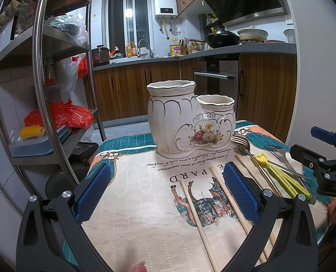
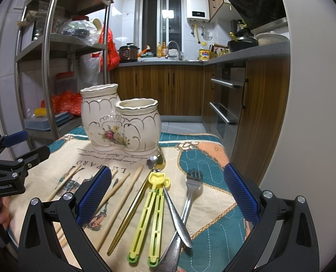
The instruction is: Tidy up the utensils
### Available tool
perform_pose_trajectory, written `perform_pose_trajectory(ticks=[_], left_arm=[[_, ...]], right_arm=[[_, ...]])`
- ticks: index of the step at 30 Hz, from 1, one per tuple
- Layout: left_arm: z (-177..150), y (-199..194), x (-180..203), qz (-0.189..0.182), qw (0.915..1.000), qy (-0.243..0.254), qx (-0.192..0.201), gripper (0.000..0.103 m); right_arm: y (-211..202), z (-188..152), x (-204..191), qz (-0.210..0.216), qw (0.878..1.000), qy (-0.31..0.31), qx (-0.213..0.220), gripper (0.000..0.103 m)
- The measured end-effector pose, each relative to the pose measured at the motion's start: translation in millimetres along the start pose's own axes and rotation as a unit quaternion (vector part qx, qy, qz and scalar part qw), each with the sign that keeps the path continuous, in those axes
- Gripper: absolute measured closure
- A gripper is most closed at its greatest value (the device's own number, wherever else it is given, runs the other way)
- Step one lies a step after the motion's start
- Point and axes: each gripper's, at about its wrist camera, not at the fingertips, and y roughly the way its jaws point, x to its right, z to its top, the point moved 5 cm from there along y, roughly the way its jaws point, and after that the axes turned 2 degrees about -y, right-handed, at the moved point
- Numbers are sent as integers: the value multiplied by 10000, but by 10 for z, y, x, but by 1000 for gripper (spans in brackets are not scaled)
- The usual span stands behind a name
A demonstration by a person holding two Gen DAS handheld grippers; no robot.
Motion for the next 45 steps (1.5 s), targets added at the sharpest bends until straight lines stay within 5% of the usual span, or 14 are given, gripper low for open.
perform_pose_trajectory(ticks=[32, 39, 45], left_arm=[[-28, 62, 79, -342, 9992, 53, -222, 5], [29, 99, 89, -523, 9957, 470, -600, 5], [50, 57, 86, -813, 9904, 586, -951, 5]], right_arm=[[-23, 10, 58, 101, 9998, 164, 22, 5], [-118, 63, 75, -293, 9975, -555, -332, 5], [66, 7, 250, -384, 9882, -794, -1254, 5]])
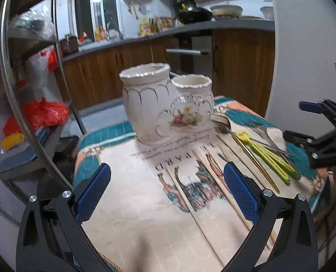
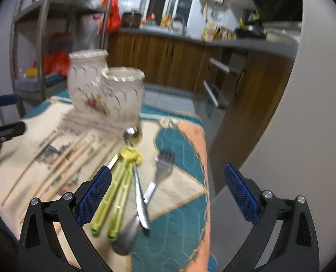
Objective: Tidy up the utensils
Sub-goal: 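Grasp the silver fork with the right tool while the left tool grasps a wooden chopstick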
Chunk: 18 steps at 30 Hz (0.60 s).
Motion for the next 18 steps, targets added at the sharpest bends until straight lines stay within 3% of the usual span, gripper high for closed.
perform_pose_trajectory(ticks=[3, 7, 9, 12, 18], left_arm=[[-46, 52, -15, 4, 9994, -52, -329, 5], [-148, 140, 5, -22, 9976, 32, -691, 8], [-194, 182, 30, -49, 9962, 37, -869, 17], [-236, 220, 65, -142, 9944, -28, -1042, 25], [-371, 338, 160, -178, 9903, 16, -1374, 59]], right_arm=[[176, -37, 97, -8, 9991, 135, -404, 7], [302, -41, 85, 347, 9963, 455, -644, 11], [347, -29, 65, 357, 9953, 526, -725, 29], [434, -39, 47, 421, 9928, 672, -895, 39], [583, -82, 28, 520, 9878, 892, -1164, 65]])
